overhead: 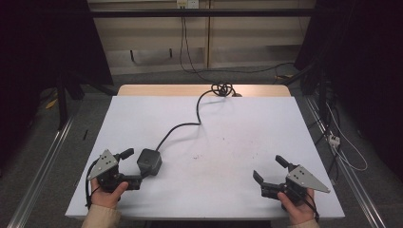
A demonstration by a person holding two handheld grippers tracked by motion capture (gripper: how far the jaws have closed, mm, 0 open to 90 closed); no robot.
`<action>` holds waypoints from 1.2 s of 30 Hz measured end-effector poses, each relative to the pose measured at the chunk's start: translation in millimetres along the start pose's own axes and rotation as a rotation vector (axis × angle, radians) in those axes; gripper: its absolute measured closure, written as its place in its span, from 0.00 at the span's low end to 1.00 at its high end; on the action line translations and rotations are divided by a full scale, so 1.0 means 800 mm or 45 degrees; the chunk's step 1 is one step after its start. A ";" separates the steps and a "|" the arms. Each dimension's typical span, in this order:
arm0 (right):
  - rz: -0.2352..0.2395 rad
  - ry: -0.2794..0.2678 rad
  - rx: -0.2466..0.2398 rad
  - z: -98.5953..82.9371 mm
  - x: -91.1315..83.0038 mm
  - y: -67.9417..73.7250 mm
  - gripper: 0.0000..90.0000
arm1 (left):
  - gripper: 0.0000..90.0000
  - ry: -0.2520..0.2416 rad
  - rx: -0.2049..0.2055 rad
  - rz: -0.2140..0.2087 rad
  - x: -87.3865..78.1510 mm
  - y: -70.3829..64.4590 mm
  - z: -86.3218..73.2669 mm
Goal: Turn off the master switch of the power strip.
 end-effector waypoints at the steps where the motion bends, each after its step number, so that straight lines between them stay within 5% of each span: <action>1: -0.002 0.000 0.004 0.000 0.000 0.000 0.03 | 0.04 0.000 -0.004 0.004 0.001 0.001 0.000; 14: -0.008 -0.006 0.010 0.001 -0.001 -0.002 0.04 | 0.07 -0.021 -0.074 0.052 0.006 0.007 0.013; 27: -0.011 -0.009 -0.002 0.003 -0.001 -0.002 0.04 | 0.44 0.012 -0.043 0.024 0.001 0.007 0.012; 36: -0.016 -0.007 0.000 0.003 -0.002 -0.002 0.04 | 0.61 0.026 -0.032 0.011 0.003 0.006 0.011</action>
Point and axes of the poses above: each handheld gripper's, and its own axes: x roughly forward along the jaws, z roughly out of its top, y roughly to its left, the point moved 8 cm from there along x, roughly forward along the jaws, and after that the axes turned 5 degrees about x, right-handed, at the moved point
